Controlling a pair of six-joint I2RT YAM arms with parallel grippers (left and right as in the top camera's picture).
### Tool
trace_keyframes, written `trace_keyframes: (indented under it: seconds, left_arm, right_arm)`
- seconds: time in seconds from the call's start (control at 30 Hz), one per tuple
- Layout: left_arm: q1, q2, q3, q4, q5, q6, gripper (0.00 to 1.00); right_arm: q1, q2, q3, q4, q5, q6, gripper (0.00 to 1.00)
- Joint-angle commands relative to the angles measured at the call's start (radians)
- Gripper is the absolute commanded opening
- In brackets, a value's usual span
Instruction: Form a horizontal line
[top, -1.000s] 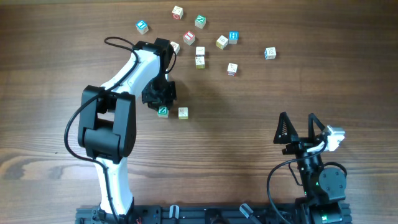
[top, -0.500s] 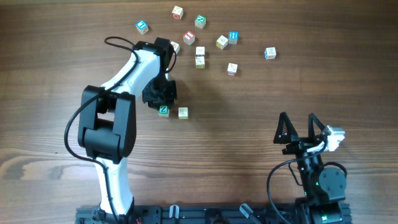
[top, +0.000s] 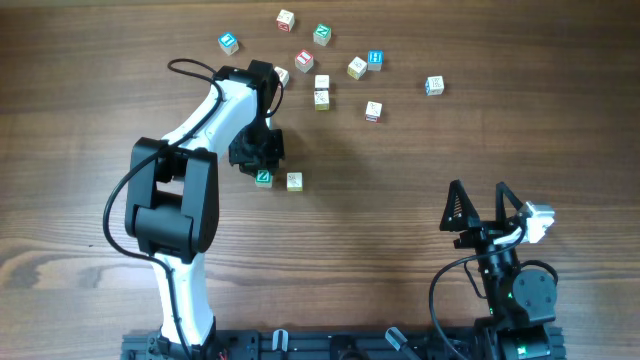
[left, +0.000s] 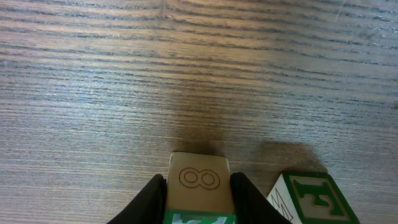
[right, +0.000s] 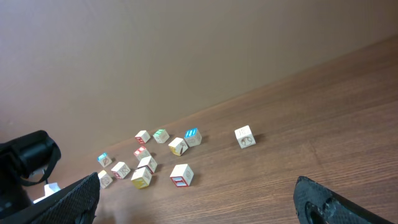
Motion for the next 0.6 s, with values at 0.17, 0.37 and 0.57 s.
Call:
trace_keyframes:
  seconds: [0.17, 0.37, 0.57]
  left_arm:
    - [-0.004, -0.006, -0.006, 0.017, 0.013, -0.021, 0.29]
    - [-0.004, -0.006, -0.006, 0.025, 0.013, -0.021, 0.23]
    - [-0.004, -0.006, -0.006, 0.028, 0.013, -0.021, 0.23]
  right_arm:
    - [-0.004, -0.007, -0.001, 0.003, -0.012, 0.001, 1.00]
    - [-0.004, -0.007, -0.001, 0.004, -0.012, 0.001, 1.00]
    - [-0.004, -0.007, -0.001, 0.004, -0.012, 0.000, 1.00]
